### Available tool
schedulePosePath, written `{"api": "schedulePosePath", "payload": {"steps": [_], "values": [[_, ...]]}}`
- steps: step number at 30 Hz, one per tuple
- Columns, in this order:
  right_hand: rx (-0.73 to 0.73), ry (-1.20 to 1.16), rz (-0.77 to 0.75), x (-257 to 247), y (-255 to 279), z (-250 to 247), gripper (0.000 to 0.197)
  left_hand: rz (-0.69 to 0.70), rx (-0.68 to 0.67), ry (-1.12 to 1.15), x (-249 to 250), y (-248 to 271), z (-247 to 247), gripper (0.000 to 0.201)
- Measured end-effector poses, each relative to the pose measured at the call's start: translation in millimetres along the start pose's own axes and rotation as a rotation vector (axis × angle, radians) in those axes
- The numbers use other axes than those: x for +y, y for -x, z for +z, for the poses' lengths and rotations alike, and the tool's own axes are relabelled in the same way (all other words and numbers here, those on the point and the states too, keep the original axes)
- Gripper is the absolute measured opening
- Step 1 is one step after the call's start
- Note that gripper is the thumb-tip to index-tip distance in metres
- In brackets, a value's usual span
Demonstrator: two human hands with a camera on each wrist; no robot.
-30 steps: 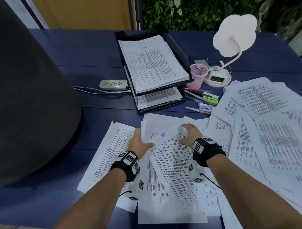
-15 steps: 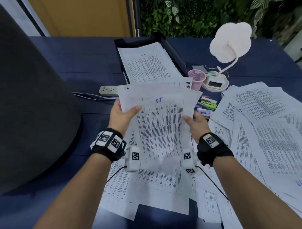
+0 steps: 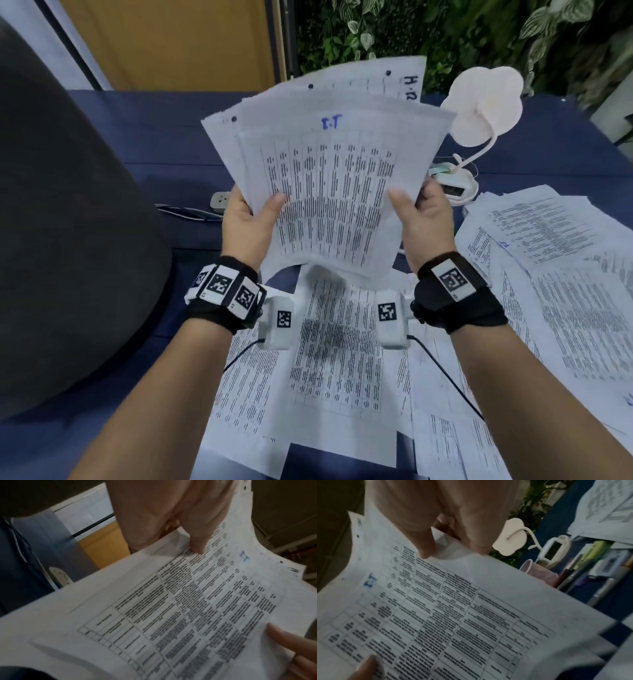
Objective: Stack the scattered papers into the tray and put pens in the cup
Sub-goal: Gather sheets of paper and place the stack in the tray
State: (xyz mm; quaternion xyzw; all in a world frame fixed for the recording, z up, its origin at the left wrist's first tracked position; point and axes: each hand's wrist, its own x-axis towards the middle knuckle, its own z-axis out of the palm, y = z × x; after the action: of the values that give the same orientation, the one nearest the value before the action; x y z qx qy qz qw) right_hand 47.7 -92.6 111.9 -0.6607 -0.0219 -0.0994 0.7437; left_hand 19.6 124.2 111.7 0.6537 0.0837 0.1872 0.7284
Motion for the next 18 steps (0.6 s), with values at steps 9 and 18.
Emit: {"api": "schedulePosePath", "payload": {"steps": [9, 18], "values": [[0.01, 0.152, 0.046, 16.7, 7.2, 3.2, 0.035, -0.055, 0.059, -0.08, -20.9, 5.6, 2.6, 0.036], [0.015, 0.102, 0.108, 12.3, 5.5, 8.9, 0.042, -0.133, -0.074, -0.007, -14.3, 5.1, 16.2, 0.037]]}}
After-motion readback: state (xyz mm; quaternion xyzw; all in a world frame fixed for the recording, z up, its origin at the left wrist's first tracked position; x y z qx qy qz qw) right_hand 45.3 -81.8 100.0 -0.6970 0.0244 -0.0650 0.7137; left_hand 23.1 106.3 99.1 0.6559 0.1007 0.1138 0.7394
